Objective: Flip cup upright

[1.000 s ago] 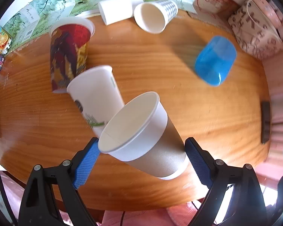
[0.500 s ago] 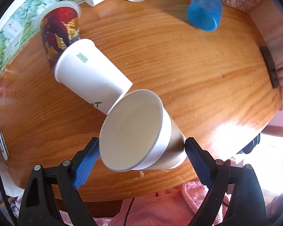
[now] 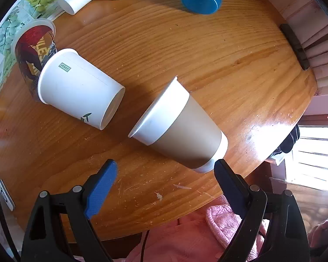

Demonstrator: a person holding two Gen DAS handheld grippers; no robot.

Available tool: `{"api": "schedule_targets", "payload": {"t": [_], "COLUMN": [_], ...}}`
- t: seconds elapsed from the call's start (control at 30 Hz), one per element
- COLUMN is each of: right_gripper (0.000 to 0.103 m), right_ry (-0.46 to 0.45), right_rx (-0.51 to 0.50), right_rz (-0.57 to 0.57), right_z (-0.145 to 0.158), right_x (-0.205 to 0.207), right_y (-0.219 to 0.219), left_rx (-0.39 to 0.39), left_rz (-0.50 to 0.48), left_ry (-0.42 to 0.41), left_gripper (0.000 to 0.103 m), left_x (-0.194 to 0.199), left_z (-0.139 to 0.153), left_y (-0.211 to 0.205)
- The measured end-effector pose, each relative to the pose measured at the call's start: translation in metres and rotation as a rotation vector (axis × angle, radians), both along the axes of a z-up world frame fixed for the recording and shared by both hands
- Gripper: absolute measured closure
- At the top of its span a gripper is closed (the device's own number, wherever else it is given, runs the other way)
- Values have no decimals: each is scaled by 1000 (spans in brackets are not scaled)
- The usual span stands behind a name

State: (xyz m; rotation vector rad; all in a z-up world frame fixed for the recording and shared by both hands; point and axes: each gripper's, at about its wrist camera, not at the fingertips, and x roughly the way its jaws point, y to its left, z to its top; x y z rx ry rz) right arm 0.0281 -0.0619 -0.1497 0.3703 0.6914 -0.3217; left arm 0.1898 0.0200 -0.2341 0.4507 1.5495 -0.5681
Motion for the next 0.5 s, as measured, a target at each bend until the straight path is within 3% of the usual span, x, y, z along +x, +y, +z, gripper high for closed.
{"api": "schedule_targets", "payload": {"t": [0.27,0.5], "right_gripper": [0,0], "right_ry": [2,18], "right_rx": [-2,-8], "right_rz": [-3,46], "right_z": [0,-4], "right_x": [2,19], "right_y": [3,4], "left_rx": [-89,-213], "left_rz": [43,141], "left_ry": [-23,-70], "left_gripper": [10,10], "left_x": [18,22], "left_z": [19,39], "left_y": [21,51]}}
